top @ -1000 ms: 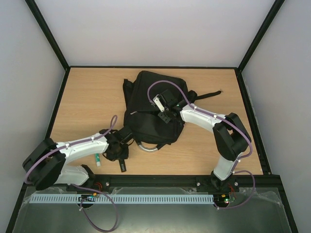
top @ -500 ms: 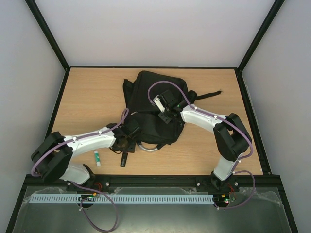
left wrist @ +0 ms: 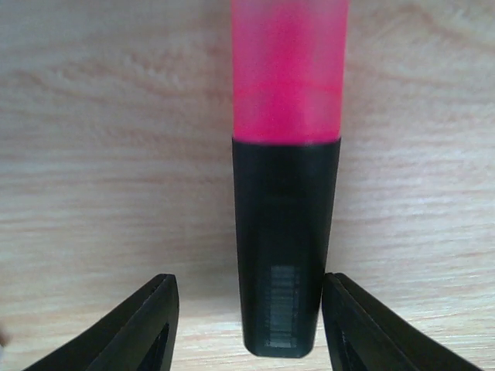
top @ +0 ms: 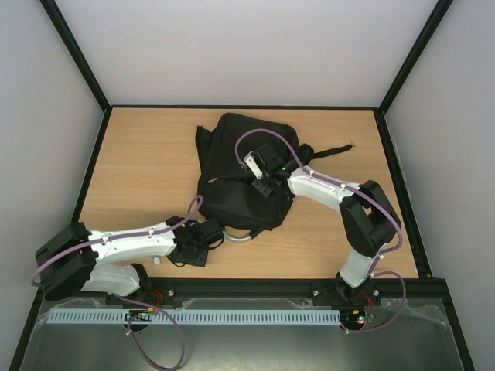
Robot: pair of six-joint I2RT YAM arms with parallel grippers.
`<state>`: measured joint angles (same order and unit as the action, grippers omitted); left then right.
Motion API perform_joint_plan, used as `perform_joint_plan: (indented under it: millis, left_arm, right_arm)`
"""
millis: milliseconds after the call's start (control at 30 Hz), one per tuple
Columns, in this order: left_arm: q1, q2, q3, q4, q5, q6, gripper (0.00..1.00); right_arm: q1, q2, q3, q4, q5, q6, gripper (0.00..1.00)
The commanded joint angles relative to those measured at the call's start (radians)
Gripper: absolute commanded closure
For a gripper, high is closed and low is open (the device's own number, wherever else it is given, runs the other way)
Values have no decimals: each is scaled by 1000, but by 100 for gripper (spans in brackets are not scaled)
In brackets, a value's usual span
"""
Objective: Pack the student bag
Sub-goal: Pick up the stationery from the center of the board, then place the stationery in the student bag.
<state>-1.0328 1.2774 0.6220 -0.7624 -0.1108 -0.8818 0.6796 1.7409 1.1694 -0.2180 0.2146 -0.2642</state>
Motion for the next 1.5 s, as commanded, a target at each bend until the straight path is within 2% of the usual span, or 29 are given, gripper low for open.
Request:
perform_joint_plan:
  millis: [0, 200, 533, 733, 933, 1000, 1100, 1267, 1467]
  left_arm:
    - [-55, 23, -10, -36, -14, -85, 49]
    - [-77, 44, -3, -24, -29, -97, 60]
    - [-76, 90, 8, 12, -32, -65, 71]
    - [-77, 41, 98, -75, -13, -27, 85]
    - [-75, -33, 239, -141, 55, 51, 88]
    - [-68, -20, 280, -148, 133, 105, 88]
    - [-67, 12, 370, -167, 178, 147, 89]
    - [-14, 57, 465, -65, 256, 186, 89]
    - [83, 158, 453, 105, 303, 218, 90]
  right_arm:
    - [1, -13, -33, -103, -51, 2, 99]
    - [1, -23, -33, -102, -46, 3, 99]
    - [1, -43, -36, -103, -47, -2, 99]
    - [1, -62, -39, -101, -53, -3, 99]
    - [-2, -65, -40, -101, -54, -6, 99]
    - [-3, -65, -40, -101, -56, -6, 99]
    - [-3, -63, -39, -101, -61, -4, 99]
    - [-5, -66, -39, -102, -64, -3, 99]
    - [-10, -79, -39, -104, -75, 2, 99]
